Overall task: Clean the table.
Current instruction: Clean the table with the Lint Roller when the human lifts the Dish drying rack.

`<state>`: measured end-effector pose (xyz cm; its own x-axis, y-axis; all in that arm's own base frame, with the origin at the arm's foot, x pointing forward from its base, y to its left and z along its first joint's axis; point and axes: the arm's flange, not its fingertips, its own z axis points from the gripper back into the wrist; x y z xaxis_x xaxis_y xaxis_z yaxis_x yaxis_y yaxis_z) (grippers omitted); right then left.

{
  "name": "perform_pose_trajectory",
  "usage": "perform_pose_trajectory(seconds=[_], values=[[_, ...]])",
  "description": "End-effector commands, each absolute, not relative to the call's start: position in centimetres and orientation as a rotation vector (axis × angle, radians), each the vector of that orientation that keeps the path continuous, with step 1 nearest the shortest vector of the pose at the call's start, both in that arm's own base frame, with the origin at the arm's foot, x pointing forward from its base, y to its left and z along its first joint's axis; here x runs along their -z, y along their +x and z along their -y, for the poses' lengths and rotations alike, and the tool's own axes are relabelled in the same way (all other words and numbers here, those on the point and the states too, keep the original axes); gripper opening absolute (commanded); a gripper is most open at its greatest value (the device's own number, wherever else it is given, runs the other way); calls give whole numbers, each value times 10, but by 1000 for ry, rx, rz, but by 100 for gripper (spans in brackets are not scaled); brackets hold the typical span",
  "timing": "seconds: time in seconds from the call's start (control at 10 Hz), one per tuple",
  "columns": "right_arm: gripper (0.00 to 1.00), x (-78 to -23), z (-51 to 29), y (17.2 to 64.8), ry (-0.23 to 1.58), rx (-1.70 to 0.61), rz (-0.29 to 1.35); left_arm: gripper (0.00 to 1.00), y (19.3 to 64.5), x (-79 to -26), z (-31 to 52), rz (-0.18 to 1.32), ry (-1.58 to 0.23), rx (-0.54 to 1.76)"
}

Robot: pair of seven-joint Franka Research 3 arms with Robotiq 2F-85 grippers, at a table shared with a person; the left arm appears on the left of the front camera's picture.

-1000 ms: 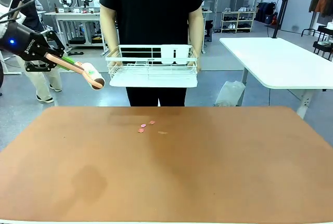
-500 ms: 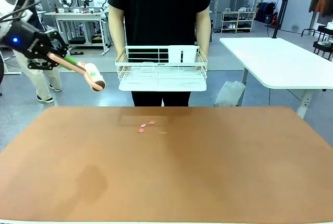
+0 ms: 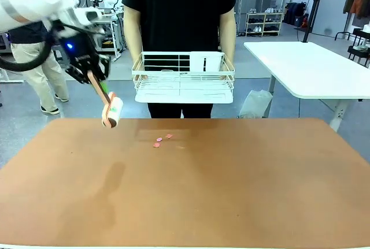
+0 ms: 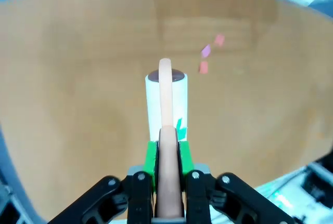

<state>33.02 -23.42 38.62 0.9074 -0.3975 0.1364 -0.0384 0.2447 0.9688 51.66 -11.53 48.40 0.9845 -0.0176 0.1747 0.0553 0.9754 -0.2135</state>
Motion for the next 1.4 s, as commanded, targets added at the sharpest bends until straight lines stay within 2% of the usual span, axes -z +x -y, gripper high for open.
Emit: perform_pose_trajectory(seconds=[0.0, 0.3, 0.4, 0.8, 0.9, 1.3], values=[[100, -389, 235, 328, 1314, 245, 400, 21, 544, -470, 122, 91, -205, 94], [100, -389, 235, 328, 1314, 245, 400, 21, 552, -455, 131, 112, -252, 31], [100, -389, 235, 328, 1314, 245, 400, 21, 547, -439, 135, 82, -206, 84], [100, -389, 235, 328, 1314, 245, 400, 21, 549, -438, 137, 81, -216, 77], [100, -389, 235, 328, 1314, 245, 400, 21, 559, -427, 147, 122, -191, 54], [100, -389, 235, 328, 1314, 245, 400, 21, 599, -394, 182, 137, -157, -23]])
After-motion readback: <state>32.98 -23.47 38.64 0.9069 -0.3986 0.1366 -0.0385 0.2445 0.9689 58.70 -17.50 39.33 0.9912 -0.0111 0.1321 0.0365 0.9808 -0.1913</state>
